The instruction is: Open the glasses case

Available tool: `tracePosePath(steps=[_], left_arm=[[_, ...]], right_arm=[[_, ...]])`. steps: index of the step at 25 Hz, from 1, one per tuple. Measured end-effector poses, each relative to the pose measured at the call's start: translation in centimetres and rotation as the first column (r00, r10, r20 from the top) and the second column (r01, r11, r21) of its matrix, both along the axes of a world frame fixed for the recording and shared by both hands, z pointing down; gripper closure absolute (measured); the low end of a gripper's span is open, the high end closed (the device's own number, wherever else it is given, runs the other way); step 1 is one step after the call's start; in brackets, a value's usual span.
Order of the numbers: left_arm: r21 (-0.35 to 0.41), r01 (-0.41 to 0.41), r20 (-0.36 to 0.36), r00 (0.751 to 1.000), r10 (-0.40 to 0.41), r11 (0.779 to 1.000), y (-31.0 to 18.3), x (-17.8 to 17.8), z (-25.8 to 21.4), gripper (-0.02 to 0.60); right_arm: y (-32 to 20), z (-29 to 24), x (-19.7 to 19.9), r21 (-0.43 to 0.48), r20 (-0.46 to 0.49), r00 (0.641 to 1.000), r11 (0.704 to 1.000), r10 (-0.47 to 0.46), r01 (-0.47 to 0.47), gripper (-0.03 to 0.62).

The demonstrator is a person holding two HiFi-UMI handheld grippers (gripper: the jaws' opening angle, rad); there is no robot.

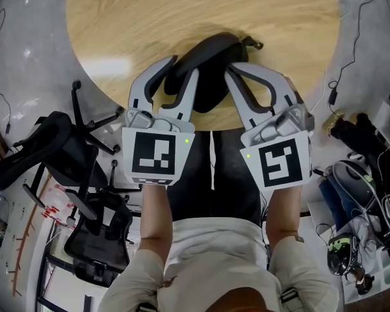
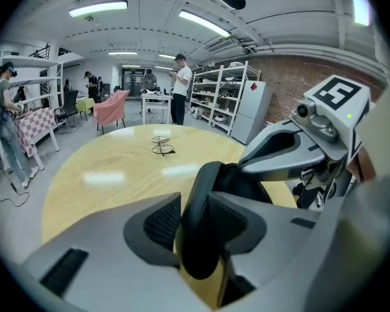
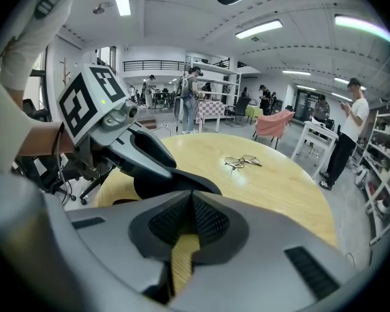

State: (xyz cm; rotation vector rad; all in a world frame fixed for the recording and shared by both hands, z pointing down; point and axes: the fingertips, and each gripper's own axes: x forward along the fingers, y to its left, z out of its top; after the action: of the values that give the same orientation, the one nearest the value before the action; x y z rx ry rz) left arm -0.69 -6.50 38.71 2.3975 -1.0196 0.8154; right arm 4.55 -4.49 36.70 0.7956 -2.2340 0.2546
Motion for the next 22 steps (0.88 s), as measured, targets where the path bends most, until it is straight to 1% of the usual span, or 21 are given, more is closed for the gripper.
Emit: tracePosePath(steps=[10,19,21,22], left_arm=[[0.026,0.061,0.012,0.998,-0.062,0.998,-1.8,-1.0,0.6,0.446],[0.037,0.079,0.034,0.996,-0.08,0.996,-2.8,-1.3,0.6,0.459],[0.034,0.079,0.049,0.996,-0.08,0.996,-2.8,-1.5,1.0,0.465],[0.033,0.079,0.055,0.995,-0.08,0.996,-2.7,-1.5,1.2,0.478]], right_arm=[[0.1,0.2,0.1,0.006,0.002,1.0,1.0,-0.001,0.001,0.569],[-0.3,-0.2,0.1,0.004,0.009,1.0,1.0,0.012,-0.012,0.569],[-0.1,-0.2,0.1,0.001,0.009,1.0,1.0,0.012,-0.012,0.569],[0.0,-0.1,0.2,-0.002,0.01,1.0,1.0,0.013,-0.013,0.569]])
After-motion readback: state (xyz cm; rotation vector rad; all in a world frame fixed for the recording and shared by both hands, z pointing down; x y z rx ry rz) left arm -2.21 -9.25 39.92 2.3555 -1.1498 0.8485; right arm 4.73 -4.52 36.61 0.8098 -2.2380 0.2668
